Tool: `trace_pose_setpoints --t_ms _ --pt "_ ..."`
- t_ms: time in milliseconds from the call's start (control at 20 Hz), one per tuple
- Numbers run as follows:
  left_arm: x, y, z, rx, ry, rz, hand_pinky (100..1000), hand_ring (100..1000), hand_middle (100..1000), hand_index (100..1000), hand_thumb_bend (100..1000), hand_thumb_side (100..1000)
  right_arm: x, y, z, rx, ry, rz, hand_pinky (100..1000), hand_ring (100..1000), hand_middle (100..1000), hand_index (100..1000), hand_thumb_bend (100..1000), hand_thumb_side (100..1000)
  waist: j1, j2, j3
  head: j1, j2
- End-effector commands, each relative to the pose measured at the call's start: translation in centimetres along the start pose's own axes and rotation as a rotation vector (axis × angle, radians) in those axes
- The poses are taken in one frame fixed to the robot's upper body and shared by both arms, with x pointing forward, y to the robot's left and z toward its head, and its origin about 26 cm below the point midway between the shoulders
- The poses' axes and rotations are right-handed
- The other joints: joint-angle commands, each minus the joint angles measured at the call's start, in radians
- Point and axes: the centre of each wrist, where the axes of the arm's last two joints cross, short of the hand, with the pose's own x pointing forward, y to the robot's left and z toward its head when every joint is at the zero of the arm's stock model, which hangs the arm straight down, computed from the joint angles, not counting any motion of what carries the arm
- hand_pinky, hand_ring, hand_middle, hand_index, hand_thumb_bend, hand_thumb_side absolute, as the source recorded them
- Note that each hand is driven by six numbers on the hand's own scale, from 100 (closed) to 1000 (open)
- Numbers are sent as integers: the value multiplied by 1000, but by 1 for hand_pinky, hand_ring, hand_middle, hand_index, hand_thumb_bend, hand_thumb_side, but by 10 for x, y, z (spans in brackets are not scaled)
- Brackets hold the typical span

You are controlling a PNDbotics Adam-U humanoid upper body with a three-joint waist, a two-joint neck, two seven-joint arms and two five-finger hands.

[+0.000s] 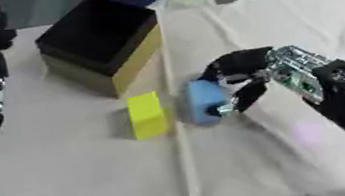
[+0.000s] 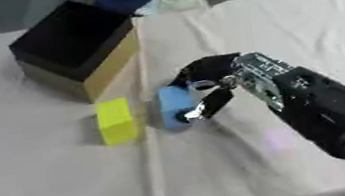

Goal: Pick up objects on the table and place them in the box.

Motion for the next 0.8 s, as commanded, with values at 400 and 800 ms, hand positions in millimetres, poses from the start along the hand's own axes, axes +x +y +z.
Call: trace_pose_setpoints --t_ms 400,800 --pt "4 5 -5 -2 -27 -16 755 758 792 824 115 849 -21 -24 26 -135 80 16 837 802 619 804 100 897 4 -11 -4 3 5" --pt "4 4 -5 -1 -24 -16 756 758 793 824 113 851 -30 -73 25 -288 229 94 849 792 601 791 100 855 8 -9 -5 -5 5"
